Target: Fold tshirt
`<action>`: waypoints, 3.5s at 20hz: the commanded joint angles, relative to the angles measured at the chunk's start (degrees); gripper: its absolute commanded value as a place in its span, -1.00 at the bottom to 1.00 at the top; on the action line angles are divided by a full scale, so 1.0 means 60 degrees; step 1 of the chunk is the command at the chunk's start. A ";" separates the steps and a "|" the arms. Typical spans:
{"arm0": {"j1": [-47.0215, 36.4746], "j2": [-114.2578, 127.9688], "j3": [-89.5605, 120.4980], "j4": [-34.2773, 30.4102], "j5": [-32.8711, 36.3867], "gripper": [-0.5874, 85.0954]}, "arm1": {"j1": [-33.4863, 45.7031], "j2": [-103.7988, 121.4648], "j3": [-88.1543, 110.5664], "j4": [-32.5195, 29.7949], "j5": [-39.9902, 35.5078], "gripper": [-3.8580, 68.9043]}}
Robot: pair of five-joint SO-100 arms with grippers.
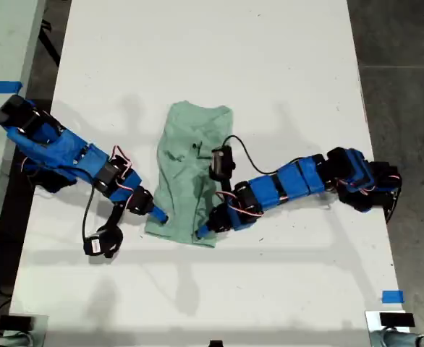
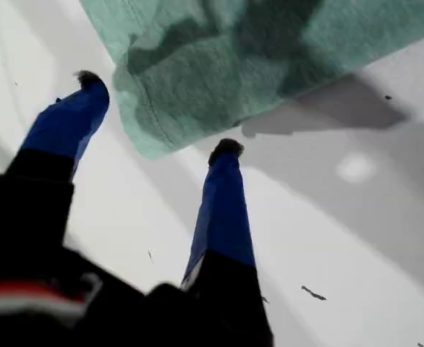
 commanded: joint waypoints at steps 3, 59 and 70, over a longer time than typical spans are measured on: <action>0.0103 -0.0659 -0.0205 -0.1040 0.0234 -0.40 | 0.0220 -0.0557 -0.0981 -0.0703 -0.0264 -0.08; -1.0547 0.4307 -0.3472 0.4761 0.5684 -0.16 | 0.8218 0.9111 0.3955 0.3413 -0.6680 0.00; -0.8232 0.9888 0.3223 0.2168 0.4468 -0.94 | 0.8101 1.8296 1.4004 0.2417 -0.5200 -0.64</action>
